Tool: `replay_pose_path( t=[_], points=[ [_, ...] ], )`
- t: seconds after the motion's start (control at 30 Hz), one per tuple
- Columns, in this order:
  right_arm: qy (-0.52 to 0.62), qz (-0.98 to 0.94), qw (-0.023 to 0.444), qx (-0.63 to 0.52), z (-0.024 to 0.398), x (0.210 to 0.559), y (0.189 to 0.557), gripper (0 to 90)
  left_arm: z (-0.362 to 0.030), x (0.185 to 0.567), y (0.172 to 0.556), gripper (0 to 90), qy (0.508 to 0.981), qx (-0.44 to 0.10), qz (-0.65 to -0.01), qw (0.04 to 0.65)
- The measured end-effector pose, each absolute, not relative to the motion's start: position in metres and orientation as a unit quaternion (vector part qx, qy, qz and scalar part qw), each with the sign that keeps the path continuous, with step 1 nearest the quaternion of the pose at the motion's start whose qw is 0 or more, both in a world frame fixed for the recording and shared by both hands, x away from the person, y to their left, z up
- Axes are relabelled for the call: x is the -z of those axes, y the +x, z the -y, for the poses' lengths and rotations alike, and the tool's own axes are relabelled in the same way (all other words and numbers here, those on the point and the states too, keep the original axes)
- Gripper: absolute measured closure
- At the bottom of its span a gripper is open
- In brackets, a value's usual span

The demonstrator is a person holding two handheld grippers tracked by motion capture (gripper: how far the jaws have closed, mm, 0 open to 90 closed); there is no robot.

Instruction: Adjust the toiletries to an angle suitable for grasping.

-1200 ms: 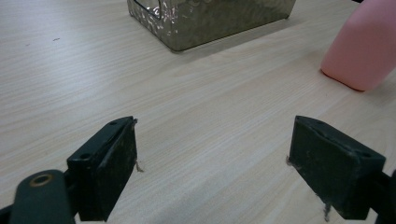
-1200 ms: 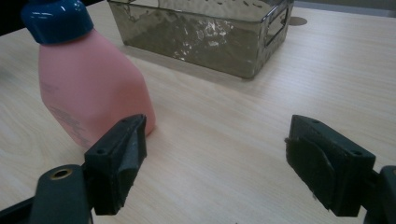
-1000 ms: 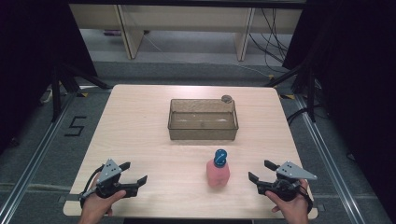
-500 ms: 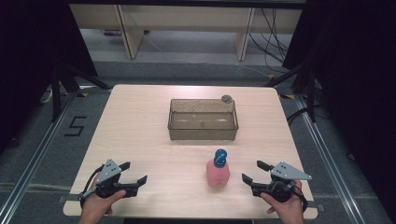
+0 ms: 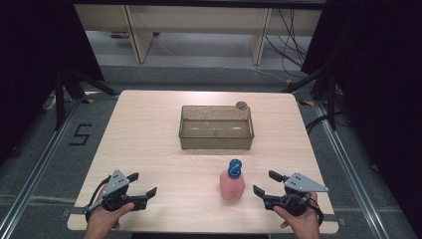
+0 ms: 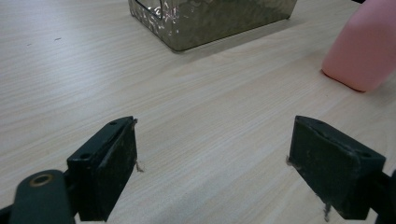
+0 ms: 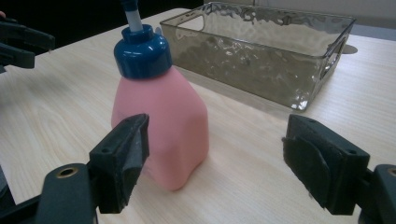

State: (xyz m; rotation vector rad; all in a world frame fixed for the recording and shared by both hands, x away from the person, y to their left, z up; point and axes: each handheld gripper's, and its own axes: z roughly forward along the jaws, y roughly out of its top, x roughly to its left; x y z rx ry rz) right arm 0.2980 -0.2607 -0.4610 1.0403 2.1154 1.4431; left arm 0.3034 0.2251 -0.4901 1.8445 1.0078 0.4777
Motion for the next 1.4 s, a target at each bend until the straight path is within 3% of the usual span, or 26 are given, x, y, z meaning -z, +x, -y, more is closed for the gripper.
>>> replay_pose_path(
  t=[0.43,0.83,1.03,1.1,1.4],
  points=[
    [0.346,-0.754,0.198,-0.522,0.254,0.458,0.299,23.6,-0.225,0.491,0.305,14.7,0.751,-0.192,-0.412,0.479],
    [0.353,-0.753,0.172,-0.528,0.249,0.457,0.301,23.8,-0.224,0.493,0.307,14.7,0.751,-0.191,-0.419,0.473],
    [0.325,-0.758,0.195,-0.531,0.246,0.458,0.306,23.6,-0.223,0.493,0.308,14.7,0.753,-0.190,-0.417,0.472],
    [0.333,-0.757,0.174,-0.535,0.243,0.458,0.305,23.6,-0.222,0.493,0.309,14.7,0.752,-0.190,-0.419,0.472],
    [0.324,-0.763,0.176,-0.531,0.243,0.459,0.309,23.6,-0.216,0.494,0.311,14.7,0.751,-0.184,-0.419,0.475]
  ],
)
